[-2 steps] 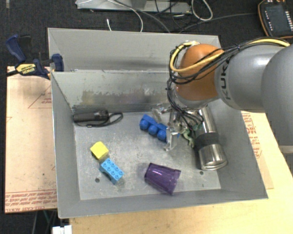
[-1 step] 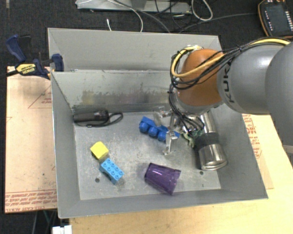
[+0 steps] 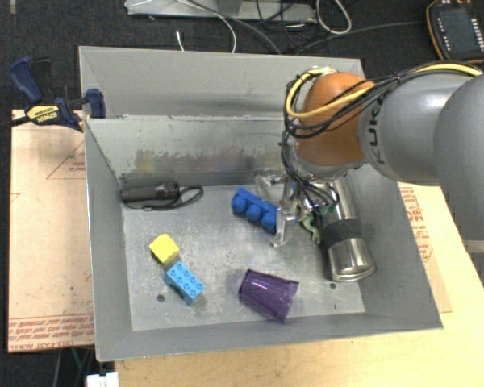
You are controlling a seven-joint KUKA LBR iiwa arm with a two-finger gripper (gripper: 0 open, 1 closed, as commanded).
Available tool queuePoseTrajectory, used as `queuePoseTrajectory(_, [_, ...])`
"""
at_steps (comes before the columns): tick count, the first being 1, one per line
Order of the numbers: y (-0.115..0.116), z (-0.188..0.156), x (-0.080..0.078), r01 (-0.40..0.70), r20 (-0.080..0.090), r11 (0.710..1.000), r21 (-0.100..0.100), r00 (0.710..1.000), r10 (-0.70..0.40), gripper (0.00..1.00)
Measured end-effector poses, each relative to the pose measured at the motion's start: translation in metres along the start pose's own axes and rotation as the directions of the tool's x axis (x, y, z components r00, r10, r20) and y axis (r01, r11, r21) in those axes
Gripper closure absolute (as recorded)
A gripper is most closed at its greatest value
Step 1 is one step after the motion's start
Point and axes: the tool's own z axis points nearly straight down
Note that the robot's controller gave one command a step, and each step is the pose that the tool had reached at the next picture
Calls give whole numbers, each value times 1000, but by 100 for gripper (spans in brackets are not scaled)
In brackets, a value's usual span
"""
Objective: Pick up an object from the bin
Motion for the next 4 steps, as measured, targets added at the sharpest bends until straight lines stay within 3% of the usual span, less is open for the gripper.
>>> queuePoseTrajectory(2, [5, 0, -2, -17, 7, 1000, 1, 1000, 17, 0])
queuePoseTrajectory(3, [10, 3, -15, -21, 7, 1000, -1, 1000, 21, 100])
queuePoseTrajectory(4, [10, 3, -15, -22, 7, 1000, -1, 1000, 22, 100])
